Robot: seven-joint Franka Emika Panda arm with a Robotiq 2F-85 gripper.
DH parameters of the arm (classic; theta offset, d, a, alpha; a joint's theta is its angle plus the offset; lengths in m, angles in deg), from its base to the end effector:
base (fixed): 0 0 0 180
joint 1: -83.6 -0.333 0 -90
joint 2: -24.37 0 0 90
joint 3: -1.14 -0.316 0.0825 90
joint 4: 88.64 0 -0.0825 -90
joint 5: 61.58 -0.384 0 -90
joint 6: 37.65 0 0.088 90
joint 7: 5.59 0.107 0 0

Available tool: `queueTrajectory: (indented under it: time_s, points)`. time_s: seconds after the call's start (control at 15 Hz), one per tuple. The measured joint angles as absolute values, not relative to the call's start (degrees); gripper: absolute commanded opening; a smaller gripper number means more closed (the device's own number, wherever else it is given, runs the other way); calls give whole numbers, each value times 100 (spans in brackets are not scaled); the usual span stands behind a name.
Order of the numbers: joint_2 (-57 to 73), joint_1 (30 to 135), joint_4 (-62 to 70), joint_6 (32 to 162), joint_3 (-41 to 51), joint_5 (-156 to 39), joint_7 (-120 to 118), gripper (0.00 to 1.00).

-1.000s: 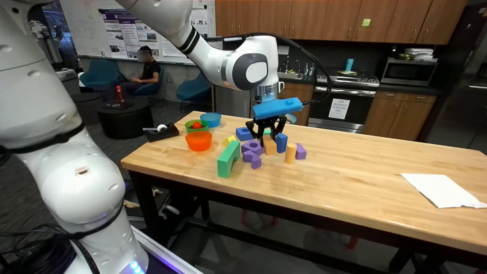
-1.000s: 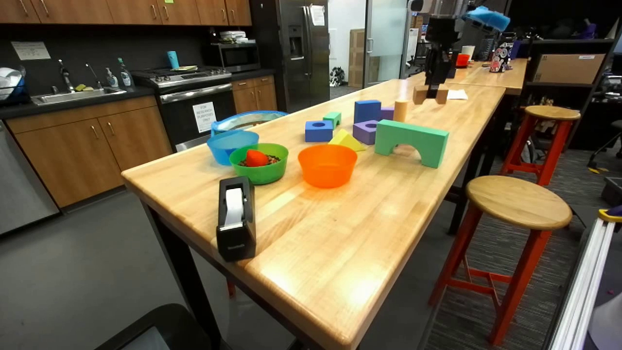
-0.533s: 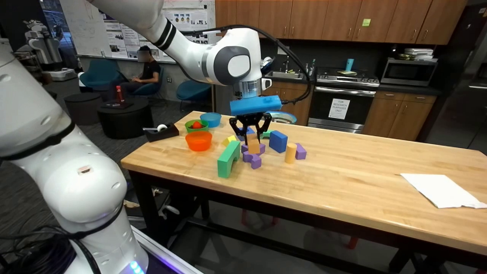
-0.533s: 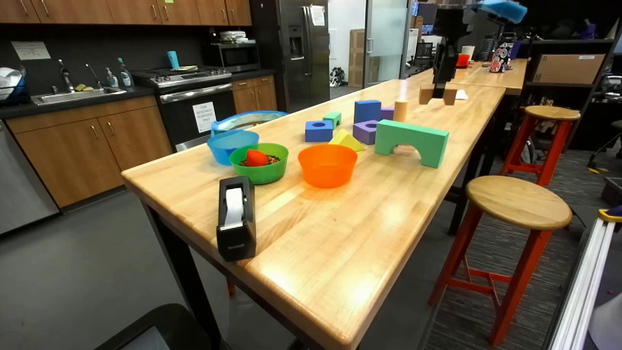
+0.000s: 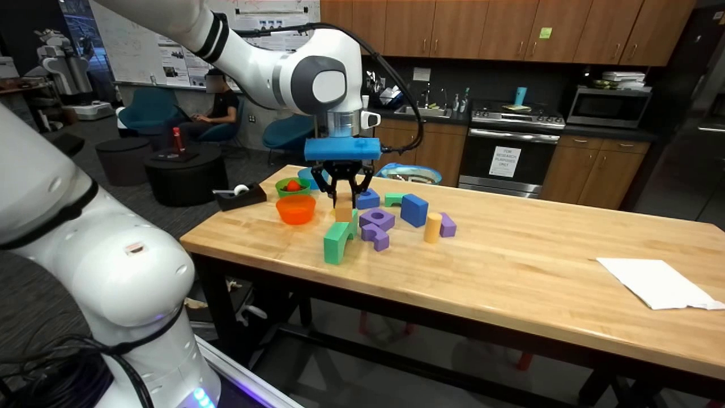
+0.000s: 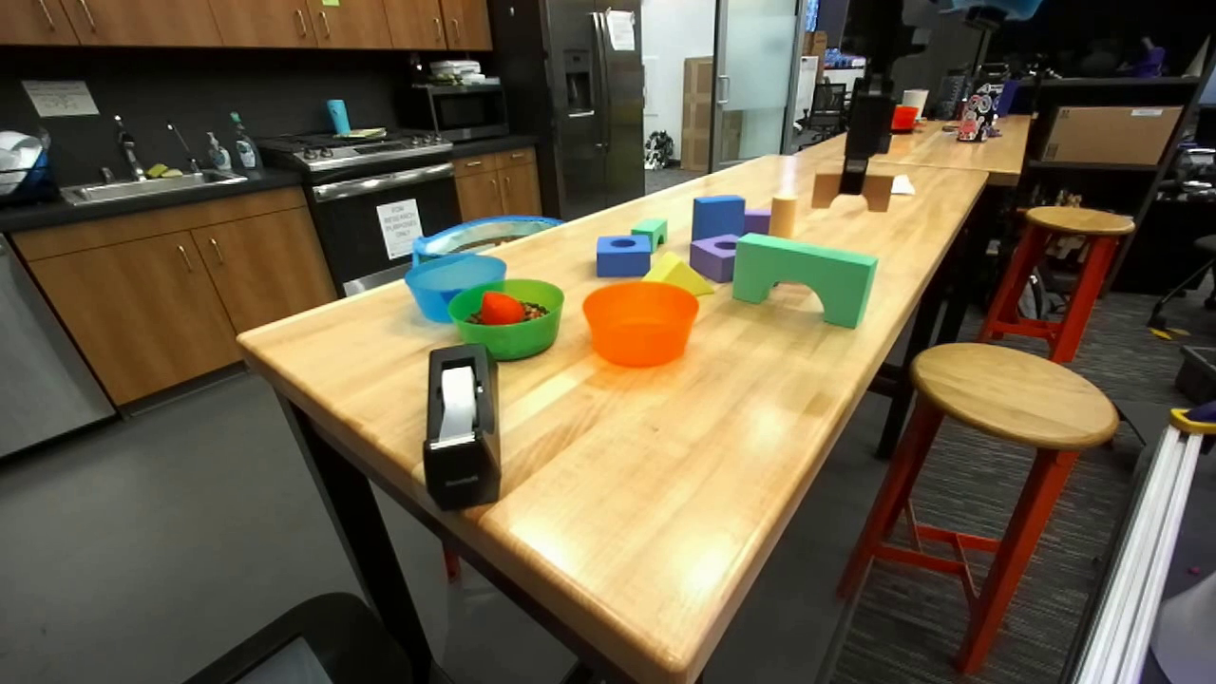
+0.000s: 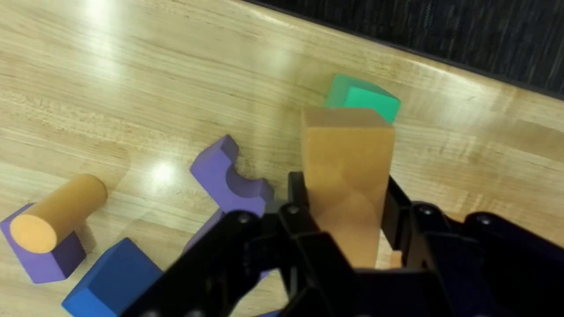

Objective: Stack the orange arch and yellow triangle on top of the bigger green arch

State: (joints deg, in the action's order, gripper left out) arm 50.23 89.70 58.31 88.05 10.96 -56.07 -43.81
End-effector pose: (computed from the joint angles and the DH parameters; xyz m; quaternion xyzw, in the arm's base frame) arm 0.3885 -0.1143 0.4234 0.9734 0.2261 0.0329 0.0197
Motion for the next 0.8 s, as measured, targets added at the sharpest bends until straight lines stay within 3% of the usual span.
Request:
queueTrajectory:
  time_s: [0.8]
  points:
    - [4803,8628,6185,9639,873,-5995,-2394,16]
